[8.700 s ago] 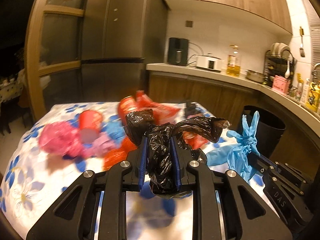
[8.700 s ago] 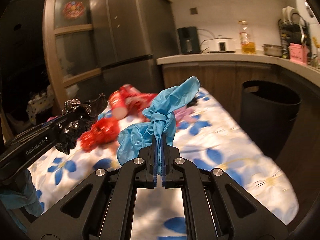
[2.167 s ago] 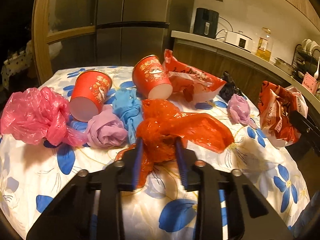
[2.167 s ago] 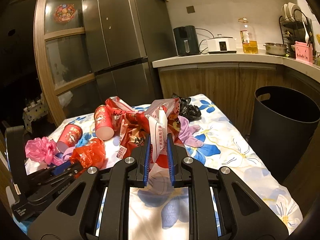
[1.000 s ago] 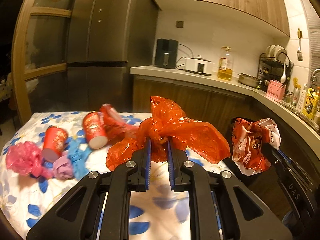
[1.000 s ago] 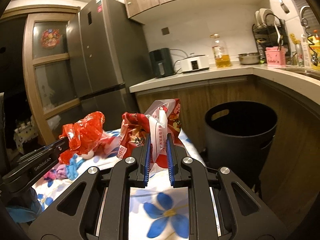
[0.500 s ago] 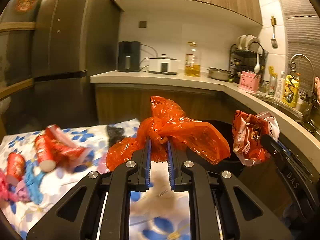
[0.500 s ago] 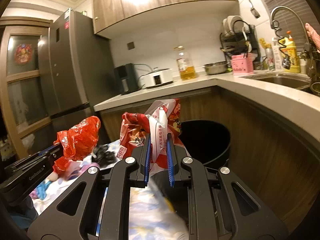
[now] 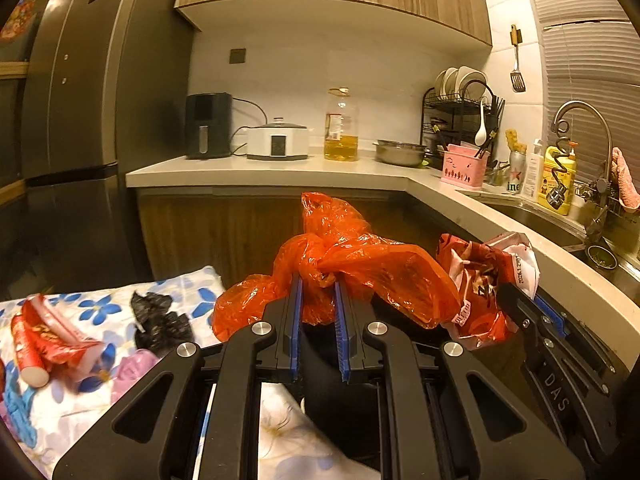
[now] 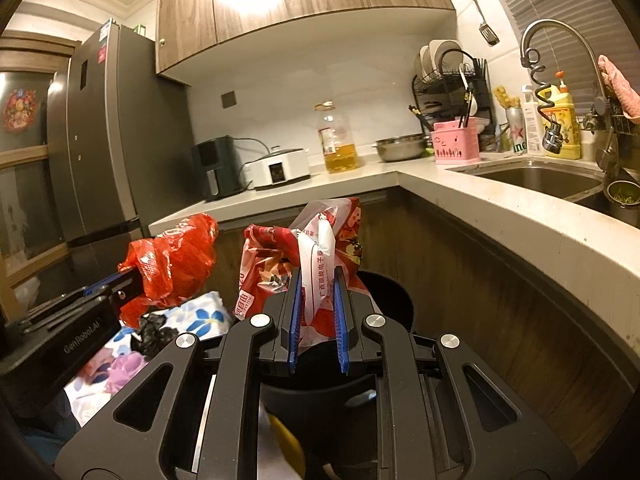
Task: Collect trash
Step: 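Carry the orange bag and red wrapper in both grippers over the black bin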
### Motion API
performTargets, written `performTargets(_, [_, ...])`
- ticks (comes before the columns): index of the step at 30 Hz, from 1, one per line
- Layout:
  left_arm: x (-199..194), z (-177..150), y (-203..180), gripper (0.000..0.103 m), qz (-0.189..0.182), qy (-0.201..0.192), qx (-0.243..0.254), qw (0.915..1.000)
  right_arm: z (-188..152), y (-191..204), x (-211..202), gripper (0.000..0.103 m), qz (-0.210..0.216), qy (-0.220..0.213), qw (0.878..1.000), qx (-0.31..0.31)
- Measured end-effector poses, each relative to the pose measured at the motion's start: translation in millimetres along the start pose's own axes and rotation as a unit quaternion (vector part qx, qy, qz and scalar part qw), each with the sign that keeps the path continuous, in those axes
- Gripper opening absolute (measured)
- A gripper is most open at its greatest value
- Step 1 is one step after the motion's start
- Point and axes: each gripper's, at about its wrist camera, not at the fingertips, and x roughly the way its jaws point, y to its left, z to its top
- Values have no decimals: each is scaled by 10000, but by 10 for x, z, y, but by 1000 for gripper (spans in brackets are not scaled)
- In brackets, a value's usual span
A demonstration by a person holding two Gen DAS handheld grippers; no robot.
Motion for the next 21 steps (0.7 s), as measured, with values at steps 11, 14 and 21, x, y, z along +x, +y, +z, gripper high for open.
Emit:
performTargets(11, [377,-6,-122,15,-235,153,47,9996,80,-125,266,15,-175,73,9998,-53])
performTargets(14, [471,-18,-151,15,-308,192,54,9993,75,-150,328,16,-185,96,9998,-31])
performTargets(21, [624,-49,-168,15,-425,289,11,9987,58,-168,444,16,-166,172,9997,21])
